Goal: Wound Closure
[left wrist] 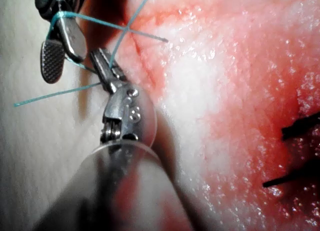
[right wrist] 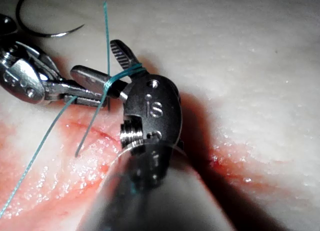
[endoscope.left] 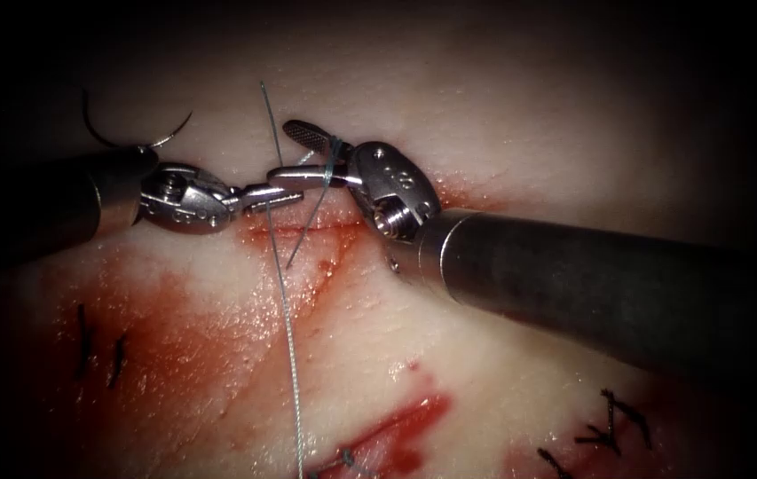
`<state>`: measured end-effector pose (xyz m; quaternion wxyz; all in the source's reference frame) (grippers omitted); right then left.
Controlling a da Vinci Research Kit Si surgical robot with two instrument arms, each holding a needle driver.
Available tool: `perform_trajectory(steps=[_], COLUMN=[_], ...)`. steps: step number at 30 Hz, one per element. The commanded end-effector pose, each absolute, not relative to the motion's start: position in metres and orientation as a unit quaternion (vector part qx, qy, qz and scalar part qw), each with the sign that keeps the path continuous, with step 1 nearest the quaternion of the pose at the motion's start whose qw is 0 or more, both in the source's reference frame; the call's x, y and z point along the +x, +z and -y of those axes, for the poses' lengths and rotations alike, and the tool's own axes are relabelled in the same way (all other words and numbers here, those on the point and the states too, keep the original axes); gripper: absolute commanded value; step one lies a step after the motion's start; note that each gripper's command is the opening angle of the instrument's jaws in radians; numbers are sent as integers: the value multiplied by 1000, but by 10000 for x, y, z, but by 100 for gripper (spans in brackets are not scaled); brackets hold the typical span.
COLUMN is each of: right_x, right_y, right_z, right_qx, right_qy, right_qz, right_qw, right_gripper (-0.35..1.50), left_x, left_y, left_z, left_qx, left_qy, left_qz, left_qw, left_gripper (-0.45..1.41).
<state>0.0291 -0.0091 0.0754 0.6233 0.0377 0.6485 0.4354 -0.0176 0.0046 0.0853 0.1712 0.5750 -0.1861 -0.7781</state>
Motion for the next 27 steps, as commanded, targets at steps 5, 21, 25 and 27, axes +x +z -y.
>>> perform_trajectory(steps=[5,21,25,27], right_x=[311,332,333,332], right_y=[765,776,772,768], right_z=[74,66,72,73], right_qx=[30,43,43,43], right_qy=[446,467,471,472], right_qz=[-632,-617,-627,-630], right_qw=[633,632,619,615], right_gripper=[83,26,-35,-35], left_x=[-181,-179,-176,-174], left_y=[857,854,853,853], left_z=[-55,-59,-57,-56], left_qx=[575,576,577,578], left_qy=[-778,-778,-777,-777], left_qz=[187,185,184,182], left_qw=[171,170,171,169], left_gripper=[-45,-45,-45,-45])
